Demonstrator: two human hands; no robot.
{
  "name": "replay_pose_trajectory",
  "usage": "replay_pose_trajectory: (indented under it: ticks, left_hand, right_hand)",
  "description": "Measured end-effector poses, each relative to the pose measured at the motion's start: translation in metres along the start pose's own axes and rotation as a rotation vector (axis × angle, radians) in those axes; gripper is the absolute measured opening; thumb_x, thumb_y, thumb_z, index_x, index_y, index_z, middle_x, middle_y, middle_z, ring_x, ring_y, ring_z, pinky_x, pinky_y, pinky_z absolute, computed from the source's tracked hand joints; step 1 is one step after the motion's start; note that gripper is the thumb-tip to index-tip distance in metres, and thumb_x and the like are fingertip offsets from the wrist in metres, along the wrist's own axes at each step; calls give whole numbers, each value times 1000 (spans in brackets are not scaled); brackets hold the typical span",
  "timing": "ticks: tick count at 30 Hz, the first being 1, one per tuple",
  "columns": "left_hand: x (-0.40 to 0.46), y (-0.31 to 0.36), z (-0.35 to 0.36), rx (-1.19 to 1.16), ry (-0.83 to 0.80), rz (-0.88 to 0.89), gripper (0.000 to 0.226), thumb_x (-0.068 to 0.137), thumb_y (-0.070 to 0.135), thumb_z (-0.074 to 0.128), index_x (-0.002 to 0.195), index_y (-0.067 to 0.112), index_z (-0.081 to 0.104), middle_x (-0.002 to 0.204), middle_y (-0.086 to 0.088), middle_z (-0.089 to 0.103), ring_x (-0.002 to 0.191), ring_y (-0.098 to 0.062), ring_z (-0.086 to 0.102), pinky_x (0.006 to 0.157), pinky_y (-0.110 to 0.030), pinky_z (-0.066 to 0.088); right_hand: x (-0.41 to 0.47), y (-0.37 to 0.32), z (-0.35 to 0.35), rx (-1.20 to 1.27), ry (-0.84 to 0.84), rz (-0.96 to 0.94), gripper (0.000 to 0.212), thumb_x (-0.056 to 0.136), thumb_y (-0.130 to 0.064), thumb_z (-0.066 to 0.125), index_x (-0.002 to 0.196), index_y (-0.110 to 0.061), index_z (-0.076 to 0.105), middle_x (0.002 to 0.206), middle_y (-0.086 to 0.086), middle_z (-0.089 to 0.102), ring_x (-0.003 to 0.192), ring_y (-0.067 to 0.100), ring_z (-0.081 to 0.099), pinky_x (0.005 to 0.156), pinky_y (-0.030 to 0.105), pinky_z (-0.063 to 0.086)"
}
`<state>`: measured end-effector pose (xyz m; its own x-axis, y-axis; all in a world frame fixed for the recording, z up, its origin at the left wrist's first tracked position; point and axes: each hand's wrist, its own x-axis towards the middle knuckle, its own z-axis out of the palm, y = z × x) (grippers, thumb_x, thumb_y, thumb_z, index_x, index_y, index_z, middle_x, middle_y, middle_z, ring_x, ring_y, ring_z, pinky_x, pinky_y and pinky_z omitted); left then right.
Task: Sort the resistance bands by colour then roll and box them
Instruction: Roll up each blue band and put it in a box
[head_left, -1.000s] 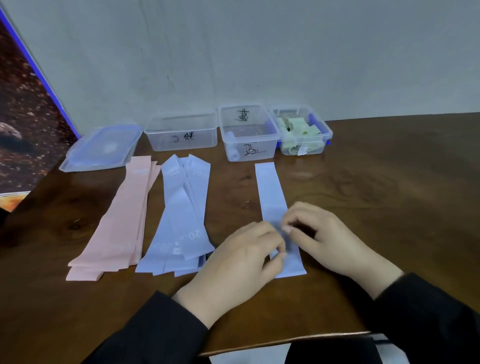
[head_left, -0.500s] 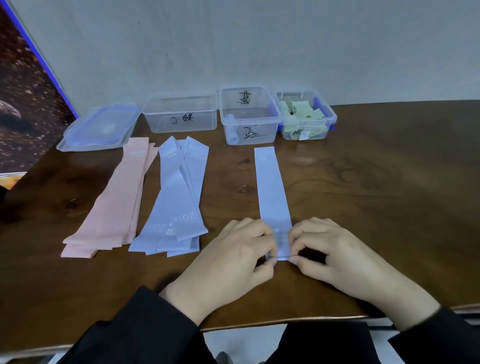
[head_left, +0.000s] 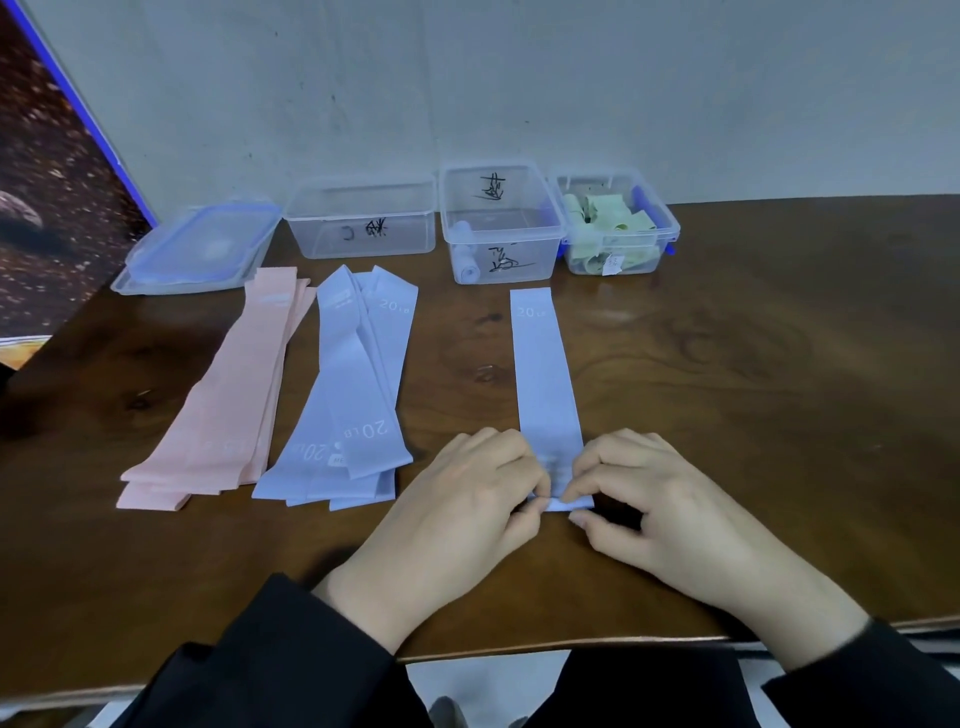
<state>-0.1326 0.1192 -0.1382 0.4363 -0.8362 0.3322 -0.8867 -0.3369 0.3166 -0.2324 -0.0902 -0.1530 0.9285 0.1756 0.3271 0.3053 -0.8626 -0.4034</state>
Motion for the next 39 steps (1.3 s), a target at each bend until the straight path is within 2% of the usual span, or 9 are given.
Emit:
replay_pose_trajectory:
  ticks: [3,8,13,16,21,24,29,33,39]
  left_hand:
    - [-1,-1,-1,-22,3,8,9,94,30,64,90,23,69,90,12,53,84,-6,45,67,-24,41]
    - [-1,-3,0,7,-5,7,8,89,32,71,93,25,70,92,13,56,84,-6,46,67,-24,43]
    - [-1,-4,1,23,-26,-34,9,89,35,70,94,28,70,93,15,55,85,-4,43,68,-18,36]
    - [0,-4,2,28,-32,-48,9,92,36,64,96,29,67,94,16,53,87,-5,44,74,-23,40]
    - [1,-2,1,38,-33,-66,8,96,35,57,97,30,64,94,17,49,89,-4,40,79,-24,38]
    - [1,-2,2,42,-10,-80,11,97,34,54,96,29,64,93,16,50,89,-5,43,78,-28,42]
    - [2,-3,4,50,20,-103,13,98,31,57,99,28,69,94,14,54,88,-7,48,74,-30,46]
    - [3,-3,5,55,25,-124,18,93,38,64,107,28,66,100,14,57,91,-6,49,76,-23,40]
    - [3,-4,5,80,6,-121,11,96,35,61,103,28,67,99,13,55,90,-7,47,75,-24,39]
  right_hand:
    - [0,3,0,2,-1,13,16,94,-40,64,100,-29,73,102,-20,57,100,6,55,89,30,42]
    - [1,0,1,-22,14,15,15,96,-37,61,98,-30,74,98,-20,57,92,7,54,83,26,38]
    - [6,-1,-4,65,-30,69,16,96,-41,59,95,-34,73,93,-21,59,89,8,57,87,29,39]
    - [10,0,-6,87,-65,100,5,95,-34,67,91,-35,71,89,-20,59,89,9,58,89,28,39]
    - [9,-2,-3,74,-21,93,13,92,-24,70,88,-35,64,87,-20,56,85,7,55,84,27,39]
    - [8,-2,-1,55,30,92,6,95,-29,66,92,-33,71,91,-20,57,87,8,56,82,30,42]
    - [8,-1,1,25,44,109,26,93,-45,59,103,-29,77,94,-20,55,88,8,54,81,32,46]
    - [8,1,2,15,55,120,26,91,-42,63,105,-26,78,96,-18,55,87,10,54,78,38,50]
    - [9,-1,2,-1,49,98,29,98,-43,54,104,-27,77,96,-19,54,86,9,52,76,38,48]
